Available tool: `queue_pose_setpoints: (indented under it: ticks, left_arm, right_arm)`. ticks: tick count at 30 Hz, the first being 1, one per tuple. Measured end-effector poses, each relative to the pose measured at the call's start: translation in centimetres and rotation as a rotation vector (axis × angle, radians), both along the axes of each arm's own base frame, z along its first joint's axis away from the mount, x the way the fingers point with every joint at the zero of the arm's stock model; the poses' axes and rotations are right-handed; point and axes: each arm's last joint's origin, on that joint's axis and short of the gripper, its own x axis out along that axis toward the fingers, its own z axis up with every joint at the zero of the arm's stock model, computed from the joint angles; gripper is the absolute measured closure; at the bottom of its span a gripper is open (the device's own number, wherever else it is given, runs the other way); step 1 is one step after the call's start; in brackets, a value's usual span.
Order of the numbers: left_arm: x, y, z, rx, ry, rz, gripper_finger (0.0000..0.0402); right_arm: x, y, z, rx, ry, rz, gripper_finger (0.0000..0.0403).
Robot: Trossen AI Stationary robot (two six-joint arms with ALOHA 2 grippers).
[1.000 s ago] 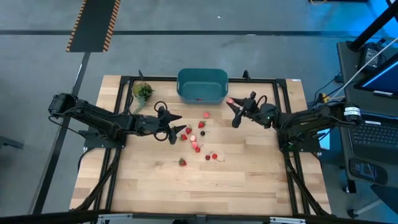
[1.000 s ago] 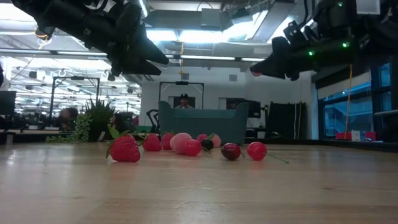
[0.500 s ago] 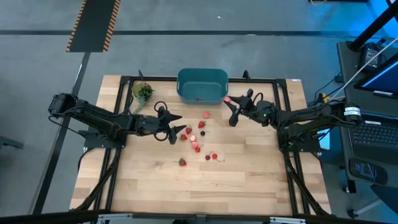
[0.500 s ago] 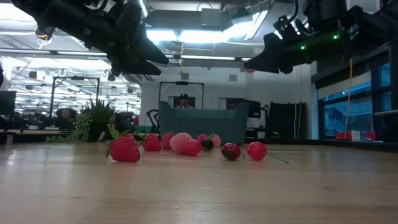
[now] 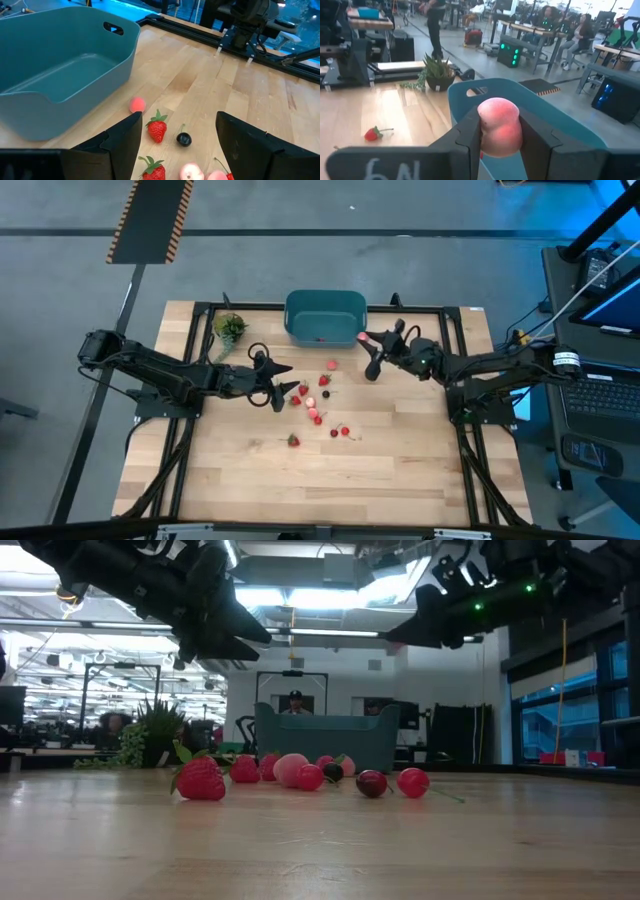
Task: Pick and placing Produce into tupperware
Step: Put the peach into the blue bin
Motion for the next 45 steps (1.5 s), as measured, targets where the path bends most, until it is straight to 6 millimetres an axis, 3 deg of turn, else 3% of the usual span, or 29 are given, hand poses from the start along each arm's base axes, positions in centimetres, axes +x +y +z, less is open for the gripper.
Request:
queue_pose_setpoints:
  ticks: [7, 39, 45]
  left_arm:
    - [0.0, 0.0, 0.0, 0.000, 0.000, 0.000, 0.0156]
    - [0.0, 0.0, -0.1, 0.001, 0.011, -0.001, 0.0156]
    - [0.0, 0.0, -0.1, 0.001, 0.014, -0.001, 0.0156]
  right_arm:
    - [0.5, -0.1, 0.8, 0.003, 0.023, 0.000, 0.0297]
    - [0.0, -2.6, 0.8, 0.075, -0.008, 0.057, 0.0297]
    - [1.4, -3.1, 1.6, 0.080, 0.015, 0.078, 0.0297]
